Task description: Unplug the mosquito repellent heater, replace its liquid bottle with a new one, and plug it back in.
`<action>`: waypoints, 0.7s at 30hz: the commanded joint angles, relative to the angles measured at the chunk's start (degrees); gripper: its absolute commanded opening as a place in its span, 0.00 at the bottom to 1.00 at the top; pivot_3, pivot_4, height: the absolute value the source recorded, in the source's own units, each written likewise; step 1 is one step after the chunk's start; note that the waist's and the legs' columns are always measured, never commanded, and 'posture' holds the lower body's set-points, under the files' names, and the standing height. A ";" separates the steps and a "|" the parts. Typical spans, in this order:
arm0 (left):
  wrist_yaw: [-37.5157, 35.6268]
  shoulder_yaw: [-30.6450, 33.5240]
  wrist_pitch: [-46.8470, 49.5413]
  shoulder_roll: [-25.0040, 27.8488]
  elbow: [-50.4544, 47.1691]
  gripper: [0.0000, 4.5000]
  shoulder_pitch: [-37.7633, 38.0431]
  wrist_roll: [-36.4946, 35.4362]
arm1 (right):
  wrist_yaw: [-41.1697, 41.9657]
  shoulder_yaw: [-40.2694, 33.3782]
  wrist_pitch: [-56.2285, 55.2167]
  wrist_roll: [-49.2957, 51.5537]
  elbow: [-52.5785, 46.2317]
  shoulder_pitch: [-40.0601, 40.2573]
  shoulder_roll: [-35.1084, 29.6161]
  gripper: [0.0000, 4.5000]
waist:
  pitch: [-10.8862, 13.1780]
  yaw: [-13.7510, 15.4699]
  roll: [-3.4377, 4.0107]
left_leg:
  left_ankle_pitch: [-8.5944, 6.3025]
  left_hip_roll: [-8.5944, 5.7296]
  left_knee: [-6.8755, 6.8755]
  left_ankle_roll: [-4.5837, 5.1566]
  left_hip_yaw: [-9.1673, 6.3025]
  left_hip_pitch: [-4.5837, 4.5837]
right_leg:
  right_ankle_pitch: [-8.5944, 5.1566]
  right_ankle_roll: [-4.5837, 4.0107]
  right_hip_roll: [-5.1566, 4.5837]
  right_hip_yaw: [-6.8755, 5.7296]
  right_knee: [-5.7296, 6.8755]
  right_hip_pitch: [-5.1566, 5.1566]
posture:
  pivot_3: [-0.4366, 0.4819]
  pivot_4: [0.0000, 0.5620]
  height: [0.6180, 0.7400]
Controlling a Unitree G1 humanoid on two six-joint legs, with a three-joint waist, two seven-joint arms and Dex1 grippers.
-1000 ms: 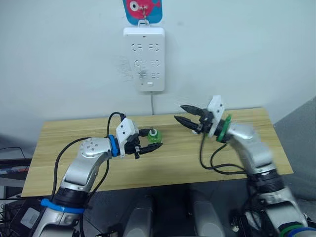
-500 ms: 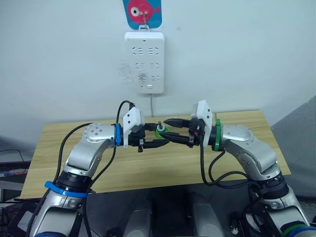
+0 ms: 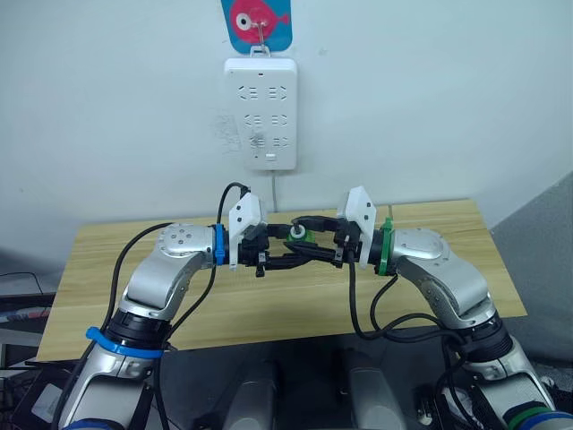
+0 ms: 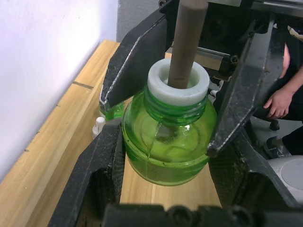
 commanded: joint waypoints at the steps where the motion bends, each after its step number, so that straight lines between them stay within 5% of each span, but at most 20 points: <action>1: -0.27 0.68 -1.24 -0.08 -2.77 0.49 -0.20 -1.09 | 1.95 0.79 -1.12 -0.56 -0.76 0.64 -0.89 0.21 | 0.00 0.00 0.00 | 0.00 0.00 0.00 0.00 0.00 0.00 | 0.00 0.00 0.00 0.00 0.00 0.00 | 0.37 0.42 1.00; 6: 1.39 1.26 -2.32 -1.50 -2.31 0.49 -0.17 -1.01 | 2.10 -0.11 -0.78 0.21 -1.55 0.90 -0.93 0.19 | 0.00 0.01 0.00 | 0.00 0.00 0.01 0.00 0.00 0.00 | 0.00 0.00 0.00 0.00 0.01 0.00 | 0.37 0.42 1.00; 14: 11.14 3.15 -1.87 -8.66 -8.89 1.00 6.69 -3.02 | -11.77 -17.35 12.56 12.75 -3.37 2.85 4.02 0.19 | -0.17 0.17 -0.01 | 0.00 -0.02 0.04 0.00 -0.01 0.00 | 0.00 0.00 -0.02 0.05 0.04 0.01 | 0.39 0.38 1.00; 21: 24.34 0.33 -8.87 -19.16 -10.66 1.00 10.42 3.17 | -33.57 -35.64 31.92 44.82 -3.56 1.92 10.16 0.19 | -1.04 0.49 0.10 | 0.01 0.00 0.03 -0.02 0.01 0.02 | 0.01 -0.01 -0.03 0.08 0.09 0.01 | 0.37 0.35 1.00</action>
